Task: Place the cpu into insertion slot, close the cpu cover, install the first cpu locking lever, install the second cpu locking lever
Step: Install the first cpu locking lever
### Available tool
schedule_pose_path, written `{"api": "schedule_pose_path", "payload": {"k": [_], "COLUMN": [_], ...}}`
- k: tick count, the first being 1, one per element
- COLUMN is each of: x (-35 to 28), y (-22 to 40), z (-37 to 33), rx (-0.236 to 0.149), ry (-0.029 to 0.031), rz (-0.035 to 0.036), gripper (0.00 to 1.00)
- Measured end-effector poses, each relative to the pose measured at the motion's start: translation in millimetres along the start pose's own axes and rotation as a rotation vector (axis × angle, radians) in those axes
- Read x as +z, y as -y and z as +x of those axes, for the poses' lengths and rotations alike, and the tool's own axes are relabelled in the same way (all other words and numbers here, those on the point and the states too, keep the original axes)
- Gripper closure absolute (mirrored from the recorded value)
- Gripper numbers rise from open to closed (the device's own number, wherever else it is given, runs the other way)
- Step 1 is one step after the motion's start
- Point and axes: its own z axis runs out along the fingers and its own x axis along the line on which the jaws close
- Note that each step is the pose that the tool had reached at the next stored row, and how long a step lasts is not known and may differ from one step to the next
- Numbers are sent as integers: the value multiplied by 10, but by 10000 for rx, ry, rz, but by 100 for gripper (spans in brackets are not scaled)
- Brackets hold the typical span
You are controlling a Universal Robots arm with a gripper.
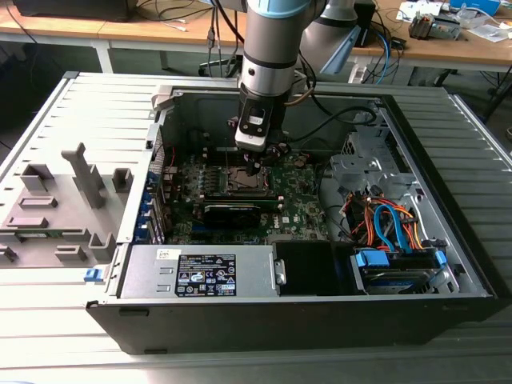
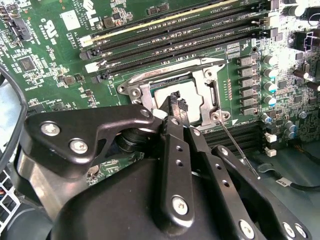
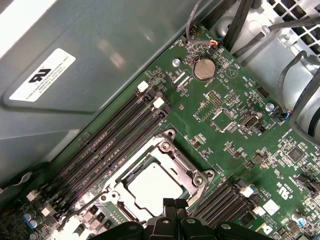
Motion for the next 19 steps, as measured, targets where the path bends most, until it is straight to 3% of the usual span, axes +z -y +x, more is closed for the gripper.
{"api": "schedule_pose_path", "payload": {"k": [19], "x": [0], "y": [0], "z": [0], "rx": [-199], "ry": [12], "rz": [1], "gripper": [89]}}
